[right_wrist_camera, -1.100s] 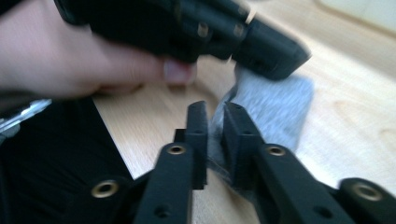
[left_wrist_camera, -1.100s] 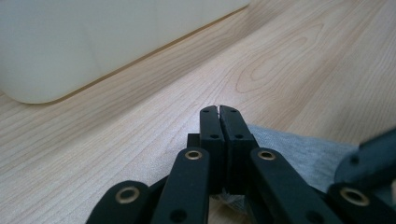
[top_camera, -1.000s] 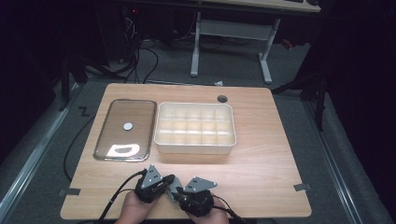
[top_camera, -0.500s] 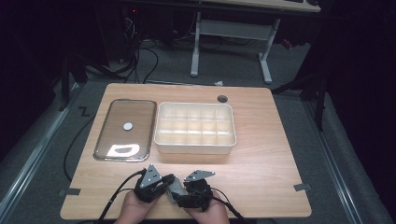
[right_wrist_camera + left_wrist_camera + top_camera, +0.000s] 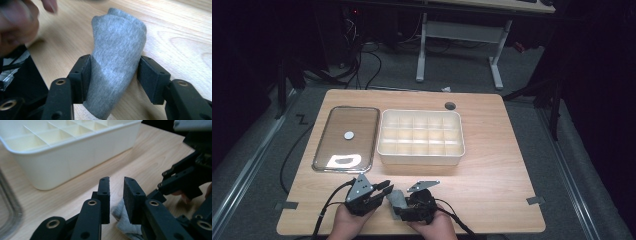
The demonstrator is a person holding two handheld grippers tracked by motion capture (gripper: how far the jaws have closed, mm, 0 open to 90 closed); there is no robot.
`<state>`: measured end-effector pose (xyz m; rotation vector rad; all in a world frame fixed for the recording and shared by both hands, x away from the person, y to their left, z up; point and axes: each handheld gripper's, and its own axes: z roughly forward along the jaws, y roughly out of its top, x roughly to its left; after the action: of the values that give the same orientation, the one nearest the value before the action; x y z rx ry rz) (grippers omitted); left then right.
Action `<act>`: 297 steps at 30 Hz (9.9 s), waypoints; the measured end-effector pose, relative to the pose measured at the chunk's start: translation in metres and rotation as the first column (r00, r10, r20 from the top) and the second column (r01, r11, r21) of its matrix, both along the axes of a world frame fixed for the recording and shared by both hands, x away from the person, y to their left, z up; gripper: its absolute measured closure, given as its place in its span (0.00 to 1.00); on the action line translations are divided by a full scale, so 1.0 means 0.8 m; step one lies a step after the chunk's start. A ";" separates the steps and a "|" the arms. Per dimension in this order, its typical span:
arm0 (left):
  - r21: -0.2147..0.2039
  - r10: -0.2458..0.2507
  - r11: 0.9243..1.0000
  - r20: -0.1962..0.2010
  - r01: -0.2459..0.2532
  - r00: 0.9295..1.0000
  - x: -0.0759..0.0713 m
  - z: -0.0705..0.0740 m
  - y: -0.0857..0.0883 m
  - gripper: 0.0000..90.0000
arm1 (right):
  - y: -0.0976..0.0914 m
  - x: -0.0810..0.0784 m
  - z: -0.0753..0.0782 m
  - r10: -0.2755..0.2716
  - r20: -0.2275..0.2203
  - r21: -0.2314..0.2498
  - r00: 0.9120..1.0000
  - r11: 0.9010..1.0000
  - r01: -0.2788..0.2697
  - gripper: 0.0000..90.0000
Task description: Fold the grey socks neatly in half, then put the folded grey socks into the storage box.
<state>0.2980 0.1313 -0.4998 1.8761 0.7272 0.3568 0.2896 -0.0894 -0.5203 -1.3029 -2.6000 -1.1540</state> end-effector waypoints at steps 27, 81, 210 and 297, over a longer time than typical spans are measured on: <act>0.108 0.084 0.991 -0.020 -0.081 0.996 0.016 -0.014 0.020 0.70 | -0.006 0.002 0.021 0.065 0.064 -0.032 0.996 0.997 -0.063 0.76; 0.131 0.033 0.991 -0.047 -0.026 0.998 0.020 -0.024 0.009 0.56 | -0.153 0.023 0.063 -0.144 0.142 -0.247 0.979 0.953 0.176 0.76; 0.124 -0.040 0.991 -0.069 0.049 0.997 0.012 -0.030 0.006 0.50 | -0.124 0.238 0.068 -0.205 -0.240 -0.638 0.949 0.770 0.005 0.77; 0.155 -0.060 0.985 -0.086 0.073 0.994 0.012 -0.033 0.002 0.49 | -0.122 0.256 0.073 -0.245 -0.217 -0.614 0.945 0.787 0.063 0.95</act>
<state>0.3072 0.1326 -0.5266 2.0693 0.7060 0.3040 0.4943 -0.1871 -0.4620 -1.6489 -2.7583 -0.0736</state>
